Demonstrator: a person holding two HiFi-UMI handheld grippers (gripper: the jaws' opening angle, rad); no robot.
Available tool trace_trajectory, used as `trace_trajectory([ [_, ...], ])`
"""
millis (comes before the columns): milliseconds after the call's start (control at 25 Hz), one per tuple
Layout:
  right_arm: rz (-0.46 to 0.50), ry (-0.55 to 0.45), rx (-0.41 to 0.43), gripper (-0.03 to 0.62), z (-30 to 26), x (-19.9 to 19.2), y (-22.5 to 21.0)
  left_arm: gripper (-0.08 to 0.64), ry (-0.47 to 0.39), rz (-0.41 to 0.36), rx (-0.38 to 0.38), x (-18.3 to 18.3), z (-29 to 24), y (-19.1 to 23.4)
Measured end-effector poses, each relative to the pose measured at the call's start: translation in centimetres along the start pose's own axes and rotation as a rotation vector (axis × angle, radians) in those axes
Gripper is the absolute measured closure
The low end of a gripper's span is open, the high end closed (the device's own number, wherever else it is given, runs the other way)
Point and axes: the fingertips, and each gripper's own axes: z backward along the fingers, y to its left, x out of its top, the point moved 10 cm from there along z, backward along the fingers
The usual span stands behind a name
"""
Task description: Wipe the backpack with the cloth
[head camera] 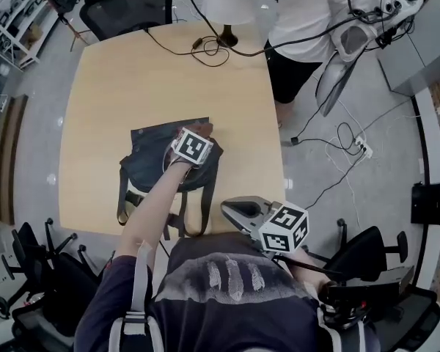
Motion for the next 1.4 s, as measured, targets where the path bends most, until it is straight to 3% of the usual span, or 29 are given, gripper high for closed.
trace_trajectory([
  [40,0.002,-0.002,0.001,0.591,0.0,0.1,0.0,0.503,-0.005,-0.009,-0.023,0.4,0.0,-0.5],
  [120,0.005,-0.005,0.004,0.591,0.2,0.2,-0.1,0.503,-0.067,0.048,-0.154,1.7,0.6,-1.9],
  [280,0.009,-0.004,0.018,0.591,0.4,0.2,-0.2,0.503,-0.345,0.352,-0.534,4.5,4.0,-4.8],
  [320,0.011,-0.001,0.023,0.591,0.3,0.2,-0.3,0.503,-0.394,0.418,-0.571,4.8,4.6,-5.1],
  [360,0.013,0.003,0.029,0.591,0.3,0.2,-0.3,0.503,-0.414,0.454,-0.562,4.8,4.8,-5.1],
  [600,0.023,0.022,0.045,0.591,0.1,0.0,-0.2,0.503,-0.252,0.364,-0.176,-0.4,3.3,-2.4],
  [800,0.055,0.051,0.075,0.591,-1.1,0.5,0.0,0.503,-0.116,0.027,0.068,-3.8,4.5,-1.4],
  [960,0.080,0.081,0.083,0.591,-0.6,0.4,0.2,0.503,-0.097,-0.095,0.143,-5.0,4.8,-3.2],
  [1200,0.112,0.095,0.128,0.591,-0.7,0.3,0.9,0.503,-0.064,-0.106,0.254,-9.1,7.4,-1.8],
  [1400,0.132,0.116,0.172,0.591,-0.4,-0.1,1.5,0.503,-0.018,-0.038,0.351,-13.6,9.9,0.2],
])
